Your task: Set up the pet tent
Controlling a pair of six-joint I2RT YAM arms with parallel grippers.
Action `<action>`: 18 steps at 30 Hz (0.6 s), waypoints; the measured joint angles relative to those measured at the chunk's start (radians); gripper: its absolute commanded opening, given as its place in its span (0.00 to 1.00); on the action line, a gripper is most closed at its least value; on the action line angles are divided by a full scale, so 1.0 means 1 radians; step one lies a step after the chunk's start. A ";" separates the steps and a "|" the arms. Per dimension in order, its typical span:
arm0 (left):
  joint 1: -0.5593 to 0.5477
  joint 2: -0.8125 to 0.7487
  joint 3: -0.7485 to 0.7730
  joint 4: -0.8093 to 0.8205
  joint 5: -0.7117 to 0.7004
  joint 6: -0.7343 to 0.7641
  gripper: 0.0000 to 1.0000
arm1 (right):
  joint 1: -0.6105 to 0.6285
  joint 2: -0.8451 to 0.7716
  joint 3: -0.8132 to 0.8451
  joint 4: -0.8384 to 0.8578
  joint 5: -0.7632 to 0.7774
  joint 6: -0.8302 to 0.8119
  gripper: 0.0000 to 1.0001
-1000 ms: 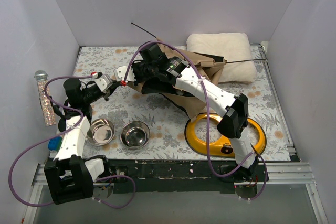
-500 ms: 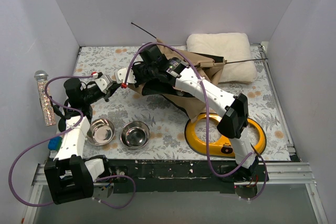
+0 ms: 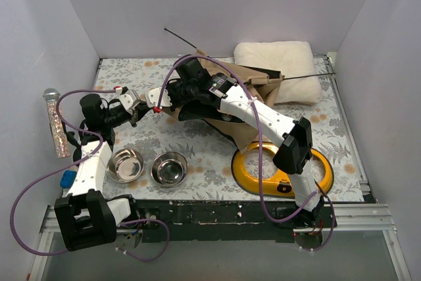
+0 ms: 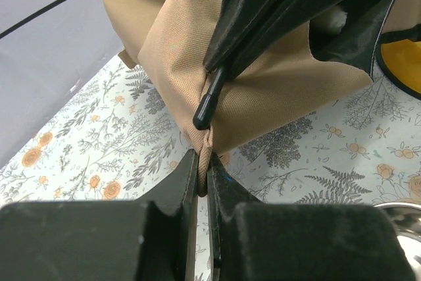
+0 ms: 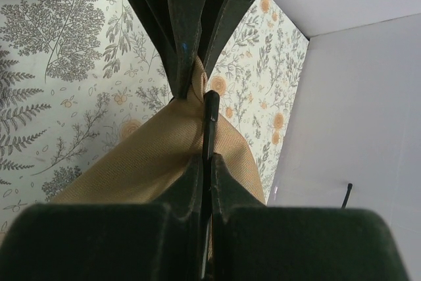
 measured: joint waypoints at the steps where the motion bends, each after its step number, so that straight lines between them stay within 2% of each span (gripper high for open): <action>1: 0.000 0.003 0.006 -0.006 0.003 -0.002 0.00 | 0.000 0.000 0.000 0.000 0.000 -0.001 0.01; 18: -0.040 0.072 0.094 -0.188 0.008 0.032 0.00 | 0.008 -0.011 -0.033 -0.004 0.016 -0.032 0.01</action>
